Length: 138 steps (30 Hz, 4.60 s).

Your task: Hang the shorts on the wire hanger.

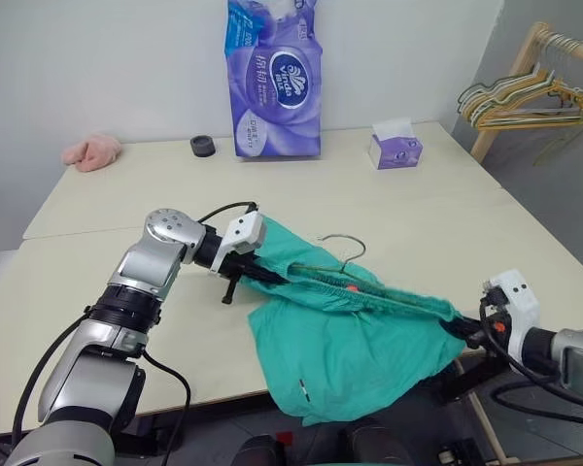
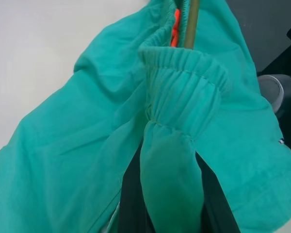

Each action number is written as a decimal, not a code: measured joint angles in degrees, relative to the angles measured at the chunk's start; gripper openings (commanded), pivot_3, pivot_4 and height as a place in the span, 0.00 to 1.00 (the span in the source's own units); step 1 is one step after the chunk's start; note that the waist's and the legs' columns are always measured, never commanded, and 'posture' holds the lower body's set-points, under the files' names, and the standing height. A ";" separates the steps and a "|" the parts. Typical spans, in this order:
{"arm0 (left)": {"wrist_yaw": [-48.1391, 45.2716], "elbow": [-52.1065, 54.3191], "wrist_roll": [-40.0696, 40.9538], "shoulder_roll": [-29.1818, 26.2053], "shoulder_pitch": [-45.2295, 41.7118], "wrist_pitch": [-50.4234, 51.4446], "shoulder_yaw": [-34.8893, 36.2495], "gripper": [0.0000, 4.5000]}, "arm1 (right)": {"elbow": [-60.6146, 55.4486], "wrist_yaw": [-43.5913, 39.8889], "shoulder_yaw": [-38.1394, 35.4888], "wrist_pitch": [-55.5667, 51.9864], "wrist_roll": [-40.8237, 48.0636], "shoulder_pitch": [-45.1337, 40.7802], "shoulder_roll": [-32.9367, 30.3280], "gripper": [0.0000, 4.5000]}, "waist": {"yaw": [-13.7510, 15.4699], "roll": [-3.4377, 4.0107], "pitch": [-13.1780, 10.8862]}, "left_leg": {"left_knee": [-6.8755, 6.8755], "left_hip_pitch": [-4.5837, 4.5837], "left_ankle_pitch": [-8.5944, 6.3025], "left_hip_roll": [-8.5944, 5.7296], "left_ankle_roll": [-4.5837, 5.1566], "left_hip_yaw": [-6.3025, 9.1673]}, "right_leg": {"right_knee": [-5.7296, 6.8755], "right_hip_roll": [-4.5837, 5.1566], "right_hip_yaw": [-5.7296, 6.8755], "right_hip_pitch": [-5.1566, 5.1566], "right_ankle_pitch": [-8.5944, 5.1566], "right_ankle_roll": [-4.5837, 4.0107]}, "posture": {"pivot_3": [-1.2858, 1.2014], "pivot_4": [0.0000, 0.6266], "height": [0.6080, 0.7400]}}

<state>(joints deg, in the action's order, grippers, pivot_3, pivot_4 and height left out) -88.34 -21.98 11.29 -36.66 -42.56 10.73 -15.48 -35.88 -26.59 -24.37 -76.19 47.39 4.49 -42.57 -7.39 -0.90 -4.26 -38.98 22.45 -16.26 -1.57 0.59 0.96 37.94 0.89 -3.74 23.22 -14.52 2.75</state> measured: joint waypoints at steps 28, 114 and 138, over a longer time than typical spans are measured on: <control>6.60 0.05 -1.17 4.56 1.80 -1.11 0.09 0.00 | -1.80 -9.55 24.03 16.39 -14.68 -13.79 -17.60 0.75 | -0.49 -0.02 -0.04 | -0.01 0.00 -0.02 0.04 0.03 -0.02 | -0.04 0.07 -0.01 0.02 0.01 -0.01 | 0.44 0.11 1.00; 26.19 23.63 6.74 16.83 1.09 21.07 3.66 0.74 | -4.48 10.77 -24.09 -15.87 9.71 -5.02 14.73 0.00 | -1.38 0.54 -3.58 | -0.05 0.04 -0.01 -0.10 0.04 0.09 | 0.08 0.21 0.02 -0.02 0.03 -0.01 | 0.37 0.32 1.00; 37.60 22.96 8.41 36.42 -10.21 20.01 -2.18 0.74 | 17.29 81.27 -22.09 26.45 63.61 3.32 -20.95 0.00 | -7.11 -0.30 -6.08 | 0.15 0.27 -0.17 0.16 0.37 -0.98 | -0.88 -0.68 -1.15 -0.04 -0.10 0.63 | 0.36 0.32 1.00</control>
<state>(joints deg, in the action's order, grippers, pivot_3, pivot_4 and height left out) -50.74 0.98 19.70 -0.24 -52.77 30.74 -17.67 -18.59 54.67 -46.46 -49.73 111.01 7.81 -63.52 -14.51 -1.21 -10.35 -38.83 22.73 -16.44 -1.41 0.96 -0.02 37.07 0.21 -4.88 23.18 -14.62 3.39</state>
